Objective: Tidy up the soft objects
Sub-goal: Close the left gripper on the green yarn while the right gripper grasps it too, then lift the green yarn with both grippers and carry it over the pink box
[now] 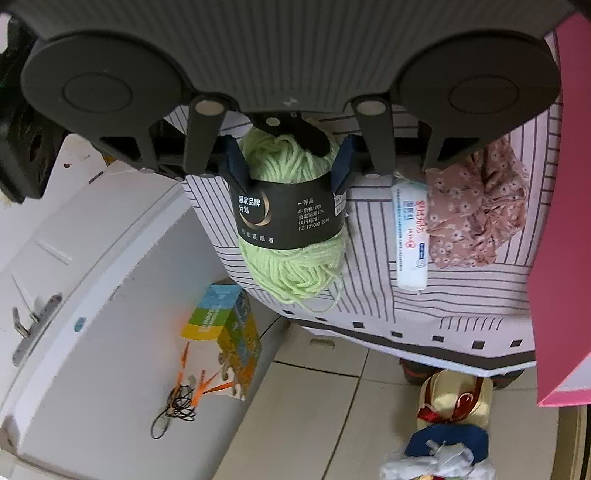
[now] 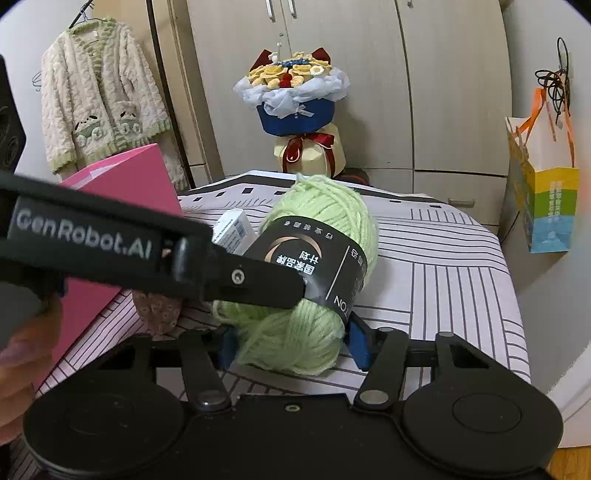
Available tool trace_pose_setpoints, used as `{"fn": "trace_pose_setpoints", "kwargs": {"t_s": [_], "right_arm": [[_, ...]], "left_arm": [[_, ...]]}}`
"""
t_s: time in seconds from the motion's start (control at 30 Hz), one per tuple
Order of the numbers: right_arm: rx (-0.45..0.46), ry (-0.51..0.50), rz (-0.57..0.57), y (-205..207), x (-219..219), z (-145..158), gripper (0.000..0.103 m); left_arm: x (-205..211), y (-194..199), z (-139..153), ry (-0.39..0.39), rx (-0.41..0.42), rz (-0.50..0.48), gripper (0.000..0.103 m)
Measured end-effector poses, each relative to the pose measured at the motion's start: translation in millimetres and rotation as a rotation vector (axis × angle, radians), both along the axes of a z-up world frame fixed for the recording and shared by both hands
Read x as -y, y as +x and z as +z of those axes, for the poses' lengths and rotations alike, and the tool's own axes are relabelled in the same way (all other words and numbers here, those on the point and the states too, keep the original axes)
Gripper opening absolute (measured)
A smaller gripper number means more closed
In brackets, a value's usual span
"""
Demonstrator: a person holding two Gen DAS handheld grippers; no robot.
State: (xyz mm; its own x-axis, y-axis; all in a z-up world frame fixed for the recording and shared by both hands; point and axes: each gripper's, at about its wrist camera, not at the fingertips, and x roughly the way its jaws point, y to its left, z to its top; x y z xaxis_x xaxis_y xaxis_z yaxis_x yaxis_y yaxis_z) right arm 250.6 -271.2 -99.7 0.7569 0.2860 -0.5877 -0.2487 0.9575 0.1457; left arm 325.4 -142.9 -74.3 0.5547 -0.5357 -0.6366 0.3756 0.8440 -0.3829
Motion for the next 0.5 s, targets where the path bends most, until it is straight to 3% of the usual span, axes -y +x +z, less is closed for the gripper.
{"fn": "trace_pose_setpoints", "kwargs": {"t_s": [0.13,0.33,0.5], "right_arm": [[0.0,0.011,-0.024,-8,-2,4,0.059],[0.071,0.011,-0.055,-40,-11,17,0.059],[0.057,0.016,-0.074,-66,-20,25,0.06]], "left_arm": [[-1,-8,0,-0.017,0.012,-0.003,0.048],[-8,-36,11,-0.051,0.066,-0.023,0.048],[-14,-57,19,-0.04,0.048,-0.035,0.048]]}}
